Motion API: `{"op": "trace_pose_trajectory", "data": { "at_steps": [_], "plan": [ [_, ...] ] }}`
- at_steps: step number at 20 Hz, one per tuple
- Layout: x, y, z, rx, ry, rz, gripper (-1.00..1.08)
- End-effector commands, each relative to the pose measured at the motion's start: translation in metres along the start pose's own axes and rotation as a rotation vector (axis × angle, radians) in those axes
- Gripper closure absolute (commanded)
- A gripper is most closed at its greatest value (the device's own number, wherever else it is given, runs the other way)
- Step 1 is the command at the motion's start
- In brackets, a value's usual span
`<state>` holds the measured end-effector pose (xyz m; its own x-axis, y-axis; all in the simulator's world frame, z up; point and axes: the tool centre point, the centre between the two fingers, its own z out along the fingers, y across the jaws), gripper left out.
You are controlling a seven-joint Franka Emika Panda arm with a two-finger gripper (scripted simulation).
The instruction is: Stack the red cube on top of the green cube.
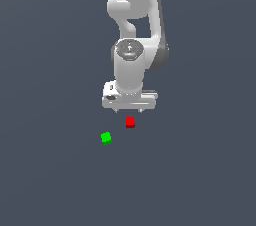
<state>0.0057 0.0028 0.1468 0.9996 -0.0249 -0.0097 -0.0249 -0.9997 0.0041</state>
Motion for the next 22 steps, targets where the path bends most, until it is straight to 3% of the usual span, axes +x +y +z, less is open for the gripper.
{"op": "trace_pose_trajectory", "data": {
  "at_steps": [1, 7, 22],
  "plan": [
    [0.000, 0.000, 0.000, 0.000, 0.000, 0.000, -0.92],
    [-0.002, -0.001, 0.010, 0.001, 0.001, -0.005, -0.92],
    [-0.011, -0.009, 0.078, 0.004, 0.010, -0.038, -0.92]
  ]
}}
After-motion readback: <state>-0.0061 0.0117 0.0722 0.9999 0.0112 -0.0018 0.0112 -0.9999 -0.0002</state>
